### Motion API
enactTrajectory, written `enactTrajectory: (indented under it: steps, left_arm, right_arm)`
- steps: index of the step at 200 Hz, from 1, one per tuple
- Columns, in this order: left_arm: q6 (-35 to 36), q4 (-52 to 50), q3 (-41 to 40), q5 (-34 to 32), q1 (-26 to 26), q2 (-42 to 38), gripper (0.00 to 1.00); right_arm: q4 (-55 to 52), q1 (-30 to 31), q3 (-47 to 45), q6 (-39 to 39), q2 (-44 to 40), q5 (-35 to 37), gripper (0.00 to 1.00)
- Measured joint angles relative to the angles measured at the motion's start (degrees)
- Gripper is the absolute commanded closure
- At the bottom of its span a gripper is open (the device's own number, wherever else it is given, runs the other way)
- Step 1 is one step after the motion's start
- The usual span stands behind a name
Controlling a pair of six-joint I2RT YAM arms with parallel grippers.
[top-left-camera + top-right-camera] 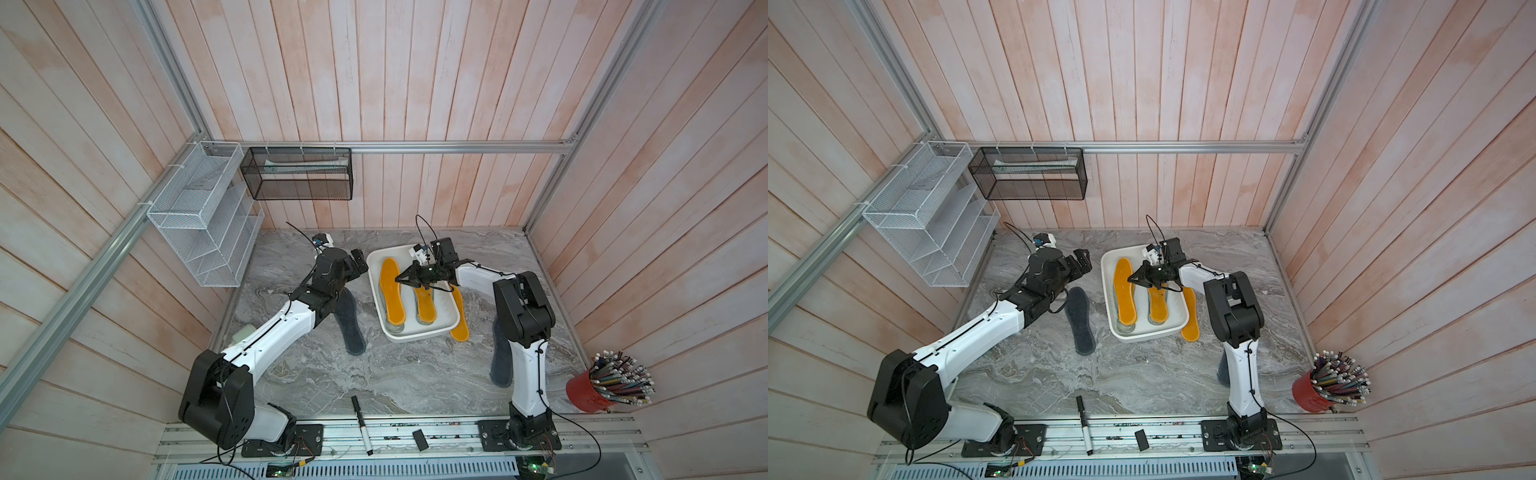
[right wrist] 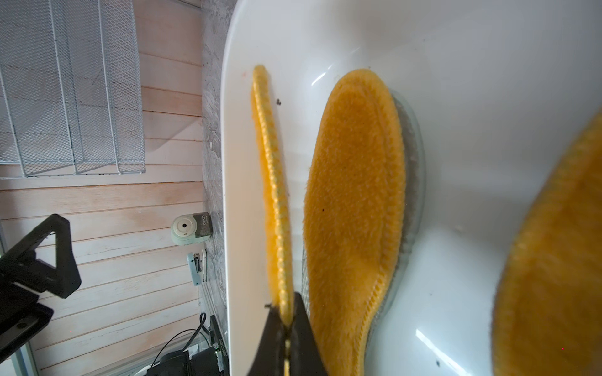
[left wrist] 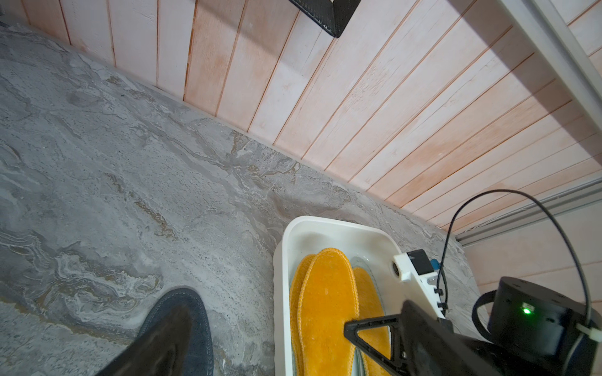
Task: Put the insoles into the storage box
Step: Place the insole in the storage box.
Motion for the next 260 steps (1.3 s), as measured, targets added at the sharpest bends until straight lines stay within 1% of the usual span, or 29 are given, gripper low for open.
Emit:
enactTrajectory:
  steps: [118, 136, 167, 206, 260]
  left_arm:
    - [-0.22, 0.20, 0.00, 0.07, 0.11, 0.59, 0.00]
    - [-0.37, 0.33, 0.00, 0.28, 0.15, 0.70, 0.00]
    - [-0.50, 0.39, 0.00, 0.68, 0.26, 0.92, 0.00]
    - [-0.61, 0.42, 0.00, 0.87, 0.31, 1.11, 0.00]
    - [-0.61, 0.42, 0.00, 0.92, 0.31, 1.18, 0.00]
  right_arm:
    - [-6.10, 0.00, 2.97, -3.28, 2.99, 2.58, 0.99]
    - [-6.78, 0.00, 3.48, -3.61, 2.99, 2.95, 0.95]
    - [-7.82, 0.00, 4.35, -4.04, 2.99, 3.48, 0.80]
    - [-9.40, 0.00, 4.83, -5.03, 2.99, 4.92, 0.71]
    - [-12.33, 0.00, 6.43, -6.69, 2.99, 7.72, 0.55]
